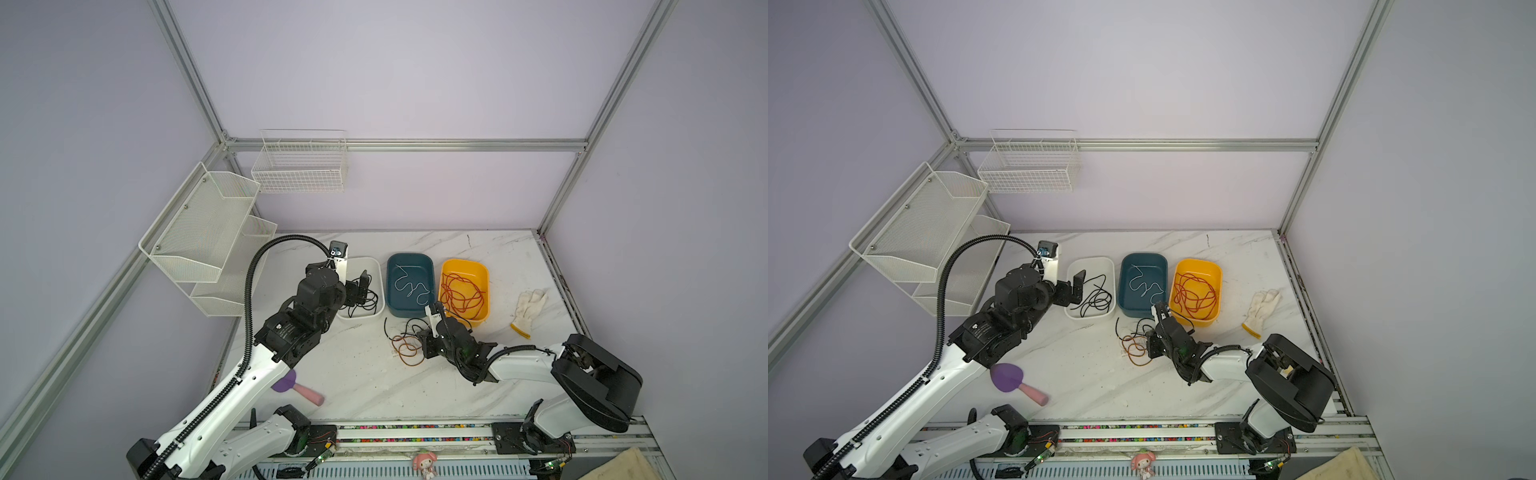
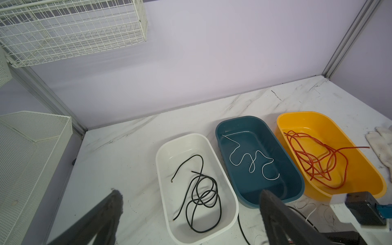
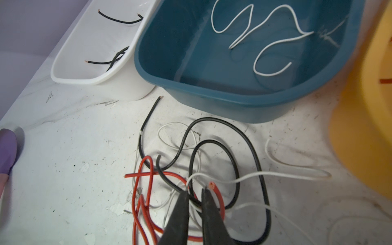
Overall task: Untangle the cables
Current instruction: 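Grasp the remaining red wire strand in the tangle with the right gripper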
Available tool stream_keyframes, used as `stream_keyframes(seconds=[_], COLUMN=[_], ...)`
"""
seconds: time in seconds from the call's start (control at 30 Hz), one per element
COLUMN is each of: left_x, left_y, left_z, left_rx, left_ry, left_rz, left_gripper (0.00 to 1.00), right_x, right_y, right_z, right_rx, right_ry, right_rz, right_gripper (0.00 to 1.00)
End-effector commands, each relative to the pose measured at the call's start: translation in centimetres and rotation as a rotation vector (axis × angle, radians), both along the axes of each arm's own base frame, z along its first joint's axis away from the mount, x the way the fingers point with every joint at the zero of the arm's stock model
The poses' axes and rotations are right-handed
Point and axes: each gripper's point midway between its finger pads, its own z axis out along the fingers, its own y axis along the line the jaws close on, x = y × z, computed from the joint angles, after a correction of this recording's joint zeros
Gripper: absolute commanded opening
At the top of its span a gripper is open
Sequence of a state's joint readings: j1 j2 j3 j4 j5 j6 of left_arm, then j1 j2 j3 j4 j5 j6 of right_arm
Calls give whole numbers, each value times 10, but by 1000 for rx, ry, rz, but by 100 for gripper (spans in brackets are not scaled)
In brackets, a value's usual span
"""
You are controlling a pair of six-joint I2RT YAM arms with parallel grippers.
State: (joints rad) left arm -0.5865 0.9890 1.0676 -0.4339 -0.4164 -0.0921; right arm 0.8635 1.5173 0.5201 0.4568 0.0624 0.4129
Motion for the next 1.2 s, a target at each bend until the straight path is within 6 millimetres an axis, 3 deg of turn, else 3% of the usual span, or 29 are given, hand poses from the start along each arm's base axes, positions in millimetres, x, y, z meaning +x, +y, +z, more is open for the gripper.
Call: stream_keyframes(seconds=[0.0,0.4,0.87,0.9,0.97,1.03,1.17], left_x=[2,3,2,2,2,2,2], left_y=[-2,-3,-3,-3,-4,-4,-4], left_z=[-5,-7,-6,-6,-6,-6,-6], left_rx=[5,9,9,9,9,10,9], left_ry=[-4,0,-1,-1,0,1,2], left_rz=[-12,-13,-16,-16,-19,-19,-22], left_gripper=[100,100,100,100,100,100,100], right_x=[12,15,12,13,14,13,14], right_y=[5,3,3,4,5,5,-1], right_z=[11,12,37,35,29,25,18], right_rx=[17,7,93,82,41,15,-40], right_ry=[-41,-65,-21,2,50,80,102], right_rz=[-19,-22,-24,-24,-31,-28,-54], right_gripper=[15,0,0,2,27,39,44])
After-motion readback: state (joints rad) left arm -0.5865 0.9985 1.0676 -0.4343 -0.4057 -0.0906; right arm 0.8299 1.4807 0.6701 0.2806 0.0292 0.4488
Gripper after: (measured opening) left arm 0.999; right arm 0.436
